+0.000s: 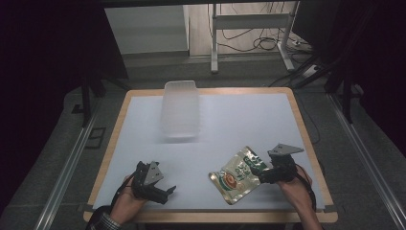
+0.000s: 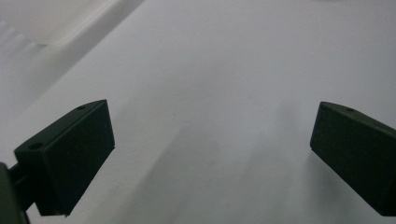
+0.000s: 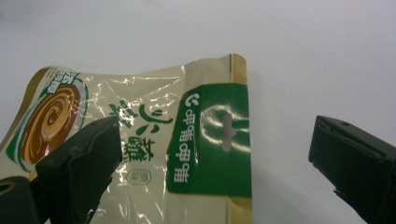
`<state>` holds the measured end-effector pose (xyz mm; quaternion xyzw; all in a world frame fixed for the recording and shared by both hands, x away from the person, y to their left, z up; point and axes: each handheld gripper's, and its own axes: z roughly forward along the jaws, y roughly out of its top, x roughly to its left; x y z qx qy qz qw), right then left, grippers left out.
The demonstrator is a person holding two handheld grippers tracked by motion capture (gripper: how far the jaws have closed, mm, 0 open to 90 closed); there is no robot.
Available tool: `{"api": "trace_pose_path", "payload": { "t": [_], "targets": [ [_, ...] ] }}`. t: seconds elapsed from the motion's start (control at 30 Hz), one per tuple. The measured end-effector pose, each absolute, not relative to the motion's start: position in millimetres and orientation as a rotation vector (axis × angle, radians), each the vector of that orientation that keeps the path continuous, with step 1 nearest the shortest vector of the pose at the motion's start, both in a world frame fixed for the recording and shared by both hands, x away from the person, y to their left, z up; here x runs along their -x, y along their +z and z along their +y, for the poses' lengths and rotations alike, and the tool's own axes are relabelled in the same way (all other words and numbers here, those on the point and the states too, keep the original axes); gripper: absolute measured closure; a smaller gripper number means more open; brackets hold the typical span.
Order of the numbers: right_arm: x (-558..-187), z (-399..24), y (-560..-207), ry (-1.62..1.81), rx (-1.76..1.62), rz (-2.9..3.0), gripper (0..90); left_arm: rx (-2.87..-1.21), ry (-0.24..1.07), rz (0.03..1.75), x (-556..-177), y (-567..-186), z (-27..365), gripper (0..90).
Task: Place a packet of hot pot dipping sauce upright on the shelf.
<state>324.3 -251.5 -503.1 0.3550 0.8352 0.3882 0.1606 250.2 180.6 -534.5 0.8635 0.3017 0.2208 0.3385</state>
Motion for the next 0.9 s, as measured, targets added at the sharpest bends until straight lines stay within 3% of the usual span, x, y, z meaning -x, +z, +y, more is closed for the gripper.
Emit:
{"api": "trace_pose_path", "payload": {
  "t": [0.9],
  "targets": [
    [-365, -224, -524, 1.059, -1.047, 2.578, 5.0, -2.272, 0.573, 0.769, -250, -536, 179, 0.0]
  ]
}}
